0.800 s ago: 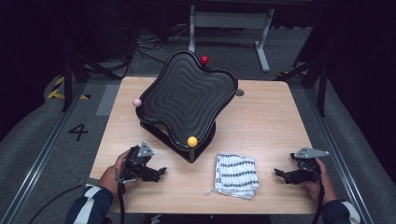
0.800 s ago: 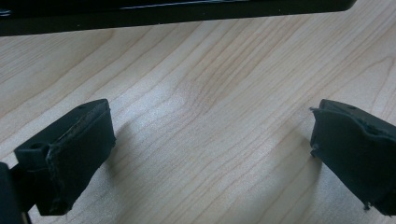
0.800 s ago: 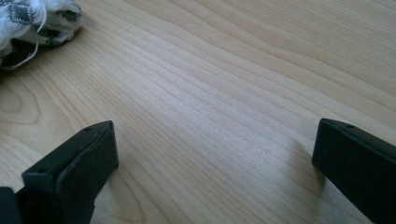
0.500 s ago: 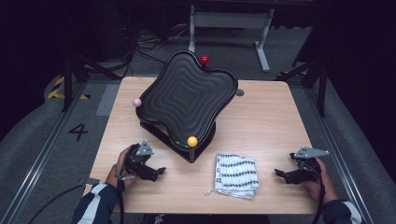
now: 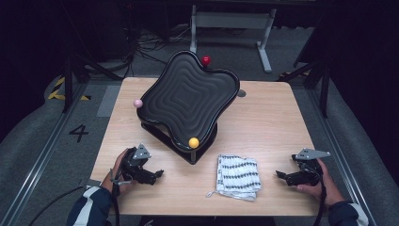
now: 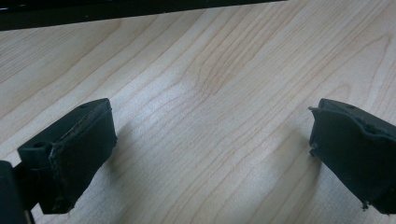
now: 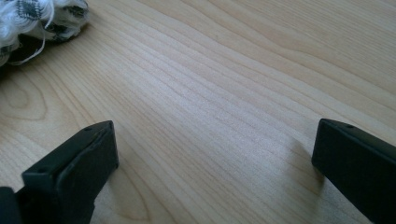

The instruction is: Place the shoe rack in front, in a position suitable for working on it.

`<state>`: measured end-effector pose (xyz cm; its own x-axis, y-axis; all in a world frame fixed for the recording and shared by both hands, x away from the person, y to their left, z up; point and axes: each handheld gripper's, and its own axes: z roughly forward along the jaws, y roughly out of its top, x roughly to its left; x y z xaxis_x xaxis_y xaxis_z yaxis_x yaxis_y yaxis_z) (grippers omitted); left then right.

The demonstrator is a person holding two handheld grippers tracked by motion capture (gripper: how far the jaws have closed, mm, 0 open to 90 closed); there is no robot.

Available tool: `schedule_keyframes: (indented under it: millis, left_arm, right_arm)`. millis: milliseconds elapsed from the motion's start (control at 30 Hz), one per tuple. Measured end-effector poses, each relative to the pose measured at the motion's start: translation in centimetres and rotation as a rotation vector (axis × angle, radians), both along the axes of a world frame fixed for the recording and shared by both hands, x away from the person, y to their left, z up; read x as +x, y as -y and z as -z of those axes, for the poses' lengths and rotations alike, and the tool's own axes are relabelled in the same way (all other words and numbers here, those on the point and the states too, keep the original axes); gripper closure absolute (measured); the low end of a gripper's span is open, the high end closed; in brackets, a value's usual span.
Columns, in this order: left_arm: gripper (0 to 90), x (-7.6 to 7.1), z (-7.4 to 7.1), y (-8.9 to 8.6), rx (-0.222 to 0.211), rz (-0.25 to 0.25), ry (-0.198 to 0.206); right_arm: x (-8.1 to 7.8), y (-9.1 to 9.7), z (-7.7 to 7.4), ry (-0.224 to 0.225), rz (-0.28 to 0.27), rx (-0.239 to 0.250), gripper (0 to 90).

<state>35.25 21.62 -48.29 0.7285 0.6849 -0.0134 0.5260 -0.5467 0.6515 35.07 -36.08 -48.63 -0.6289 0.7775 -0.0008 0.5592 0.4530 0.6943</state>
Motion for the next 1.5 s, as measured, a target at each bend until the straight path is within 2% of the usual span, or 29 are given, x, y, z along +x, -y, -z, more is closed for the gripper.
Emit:
schedule_keyframes:
  millis: [167,267,400,500,567,633,767,933,1067,1167,1300,1433,1500]
  left_arm:
    - [0.7,-0.1,0.0,-0.2,0.002,0.009,0.0]
    - [0.5,0.0,0.0,-0.2,-0.001,0.014,0.004]
    - [0.3,0.1,0.1,-0.3,-0.006,0.021,0.005]
    - [0.2,0.1,0.1,-0.3,-0.001,0.024,0.005]
    - [0.2,0.1,0.0,-0.3,-0.001,0.024,0.006]
    - [0.2,0.1,0.0,-0.3,-0.001,0.024,0.006]
    - [0.1,0.1,0.0,-0.3,-0.001,0.027,0.002]
    - [0.1,0.2,0.0,-0.3,0.0,0.03,0.004]
    - [0.1,0.3,0.0,-0.3,0.0,0.032,-0.002]
    - [0.1,0.3,0.0,-0.3,0.0,0.032,-0.002]
    - [0.0,0.3,0.0,-0.3,0.001,0.032,-0.002]
    - [0.0,0.3,0.0,-0.3,0.001,0.032,-0.002]
    - [0.1,0.3,0.0,-0.3,0.001,0.032,-0.002]
  right_arm:
    - [0.2,-0.4,-0.1,-0.013,0.015,-0.013,0.5]
    - [0.2,-0.6,-0.3,-0.019,0.008,-0.016,5.5]
    - [-0.1,-1.3,-0.7,-0.003,-0.012,-0.014,17.2]
    - [-0.3,-2.0,-0.9,0.009,-0.026,-0.029,17.6]
    - [-0.5,-2.7,-1.4,0.014,-0.049,0.007,17.0]
    - [-0.6,-2.9,-1.5,0.017,-0.056,0.008,16.5]
    - [-1.2,-4.3,-2.7,0.04,-0.101,0.044,16.6]
    - [-1.6,-6.6,-3.8,0.064,-0.145,0.062,16.6]
    - [-1.8,-8.7,-4.1,0.06,-0.172,0.075,16.5]
    - [-2.0,-10.0,-4.6,0.066,-0.185,0.105,16.2]
    - [-2.1,-11.5,-4.2,0.058,-0.222,0.064,16.2]
    - [-1.8,-12.0,-3.8,0.053,-0.203,0.071,16.3]
    - [-1.8,-12.5,-3.6,0.06,-0.196,0.039,16.1]
